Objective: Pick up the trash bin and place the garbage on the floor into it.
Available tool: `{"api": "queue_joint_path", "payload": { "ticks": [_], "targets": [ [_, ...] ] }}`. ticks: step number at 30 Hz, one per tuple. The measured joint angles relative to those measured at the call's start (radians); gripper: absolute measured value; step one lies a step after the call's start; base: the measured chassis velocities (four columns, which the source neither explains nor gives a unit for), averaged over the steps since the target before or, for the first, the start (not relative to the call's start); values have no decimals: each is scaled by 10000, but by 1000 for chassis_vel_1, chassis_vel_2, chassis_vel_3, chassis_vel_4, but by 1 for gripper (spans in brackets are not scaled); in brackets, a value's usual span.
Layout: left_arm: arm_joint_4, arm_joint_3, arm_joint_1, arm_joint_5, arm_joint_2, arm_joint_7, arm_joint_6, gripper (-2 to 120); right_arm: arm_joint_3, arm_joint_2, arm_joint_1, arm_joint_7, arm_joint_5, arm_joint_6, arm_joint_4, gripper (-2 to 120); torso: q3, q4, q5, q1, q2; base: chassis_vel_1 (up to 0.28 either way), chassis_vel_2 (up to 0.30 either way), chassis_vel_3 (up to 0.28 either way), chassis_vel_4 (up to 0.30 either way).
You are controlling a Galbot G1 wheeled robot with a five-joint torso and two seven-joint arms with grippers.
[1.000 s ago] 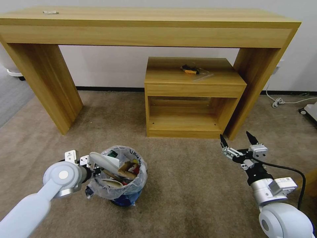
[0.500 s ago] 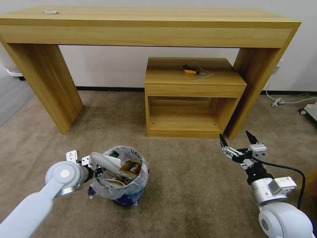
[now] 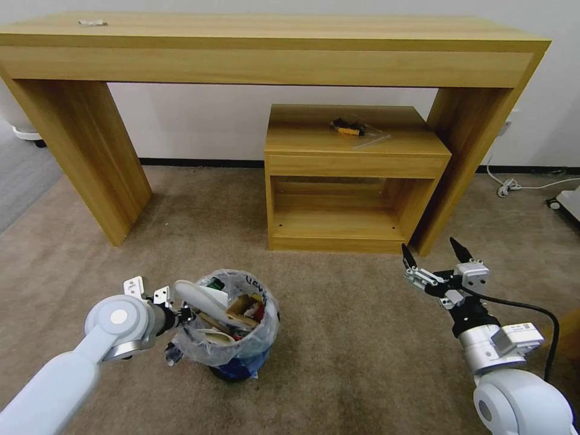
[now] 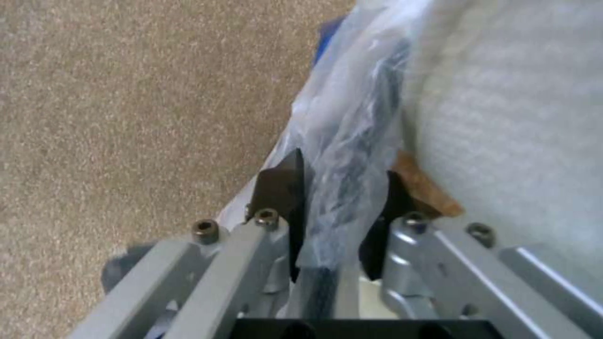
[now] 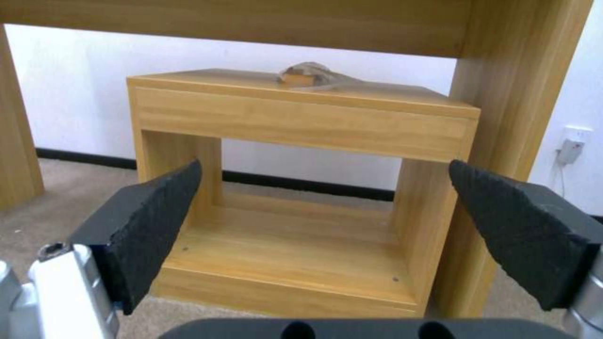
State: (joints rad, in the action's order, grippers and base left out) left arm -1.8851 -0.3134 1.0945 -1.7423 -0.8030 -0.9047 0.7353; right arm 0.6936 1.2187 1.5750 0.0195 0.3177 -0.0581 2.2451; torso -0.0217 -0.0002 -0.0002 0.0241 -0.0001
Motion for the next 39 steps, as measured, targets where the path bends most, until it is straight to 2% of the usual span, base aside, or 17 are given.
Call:
{"api": "queue_joint_path", "payload": {
  "ticks": [1,2,5,7,8,9,12,13,16,19,24,27,35,36,37,38,39],
  "targets": [
    [23,-2,-6,-14,-9,-16,0,32,0,-3,10,0,-1,12,1,100,0,1,1,0,0,0,0,0,0],
    [23,-2,-6,-14,-9,-16,0,32,0,-3,10,0,-1,12,1,100,0,1,1,0,0,0,0,0,0],
    [33,-3,-6,-26,-28,-19,0,47,12,-26,10,-1,-1,21,5,100,0,0,-1,0,0,0,0,0,0],
    [33,-3,-6,-27,-28,-18,-1,49,12,-26,10,-1,0,21,4,100,0,0,-1,0,0,0,0,0,0],
    [29,-8,5,-41,-35,-21,0,57,19,-45,-9,-3,5,22,5,100,0,0,-1,0,0,0,0,0,0],
    [29,-8,5,-41,-35,-21,0,57,19,-45,-9,-3,5,22,5,100,0,0,-1,0,0,0,0,0,0],
    [19,-110,28,-160,-58,-28,1,74,16,-48,14,-9,7,26,23,100,0,0,-1,0,0,0,0,0,0],
    [19,-110,28,-160,-58,-28,1,74,16,-48,14,-9,7,26,23,100,0,0,-1,0,0,0,0,0,0],
    [-57,-358,67,-357,-142,-47,1,83,3,-48,67,-11,-4,56,39,100,0,0,-4,0,0,0,0,0,0],
    [-460,-918,368,-780,-76,-40,1,97,2,-77,46,-33,12,61,39,100,-1,0,-3,1,0,0,0,0,0],
    [-819,-1559,794,-1179,105,-33,2,100,3,-106,3,-47,60,60,40,100,-1,1,-2,0,0,0,0,0,0],
    [-1105,-2339,1225,-1572,295,-29,1,100,-37,-111,-49,-59,107,35,25,100,0,1,-1,0,0,0,0,0,0],
    [-1593,-3383,1710,-1838,296,122,1,100,-138,-98,-103,-166,215,-41,35,100,0,0,-2,0,0,0,0,0,0],
    [-1702,-3578,1814,-1689,247,316,2,100,-139,-98,-93,-183,233,-61,62,100,0,0,-1,0,0,0,0,0,0],
    [-1815,-3842,1984,-1044,171,791,3,100,-139,-99,-74,-205,246,-72,93,100,0,-1,-2,0,0,0,0,0,0],
    [-1815,-3842,1984,-1044,171,791,3,100,-139,-99,-74,-205,246,-72,93,100,0,-1,-2,0,0,0,0,0,0],
    [-1866,-4113,2187,-54,115,1599,4,100,-135,-99,-39,-221,263,-91,137,100,-1,0,-3,0,1,0,0,0,0]
  ]
}}
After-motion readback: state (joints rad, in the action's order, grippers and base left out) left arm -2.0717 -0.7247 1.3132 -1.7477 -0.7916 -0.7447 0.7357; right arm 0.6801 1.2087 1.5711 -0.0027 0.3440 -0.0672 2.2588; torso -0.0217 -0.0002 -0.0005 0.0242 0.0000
